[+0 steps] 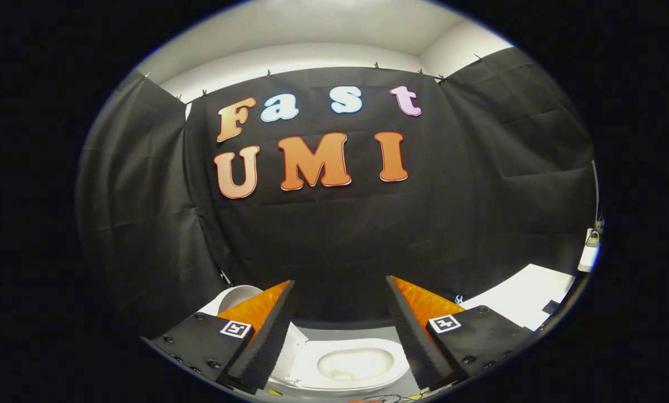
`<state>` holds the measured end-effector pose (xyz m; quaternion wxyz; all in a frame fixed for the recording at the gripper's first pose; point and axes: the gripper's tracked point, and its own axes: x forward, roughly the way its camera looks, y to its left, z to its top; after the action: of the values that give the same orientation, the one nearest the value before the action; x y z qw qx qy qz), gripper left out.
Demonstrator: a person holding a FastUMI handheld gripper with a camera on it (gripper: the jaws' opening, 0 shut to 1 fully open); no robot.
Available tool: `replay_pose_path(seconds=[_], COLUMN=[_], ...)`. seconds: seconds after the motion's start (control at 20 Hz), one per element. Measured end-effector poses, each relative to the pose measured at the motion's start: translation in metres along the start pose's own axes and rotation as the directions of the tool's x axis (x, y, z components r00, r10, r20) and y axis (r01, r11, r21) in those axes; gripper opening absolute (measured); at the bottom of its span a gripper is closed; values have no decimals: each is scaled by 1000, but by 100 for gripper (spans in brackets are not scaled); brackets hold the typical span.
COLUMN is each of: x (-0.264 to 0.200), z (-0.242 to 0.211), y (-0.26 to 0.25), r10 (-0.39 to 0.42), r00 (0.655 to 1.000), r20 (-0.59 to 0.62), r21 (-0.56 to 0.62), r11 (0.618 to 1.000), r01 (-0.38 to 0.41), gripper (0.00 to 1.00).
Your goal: Open the toilet lid.
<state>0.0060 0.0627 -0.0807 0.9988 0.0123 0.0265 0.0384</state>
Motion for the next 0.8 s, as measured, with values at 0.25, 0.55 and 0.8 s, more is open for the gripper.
replay_pose_path(seconds=[0.25,0.55,0.8], x=[1,3,3], z=[5,1,0], y=[-5,0,4], r10=[-2,17,23], r00=[1000,1000,1000], r20=[20,9,8], r21=[-9,-10,-8], r11=[1000,1000,1000], r01=[2,-17,-23], gripper=[99,99,99])
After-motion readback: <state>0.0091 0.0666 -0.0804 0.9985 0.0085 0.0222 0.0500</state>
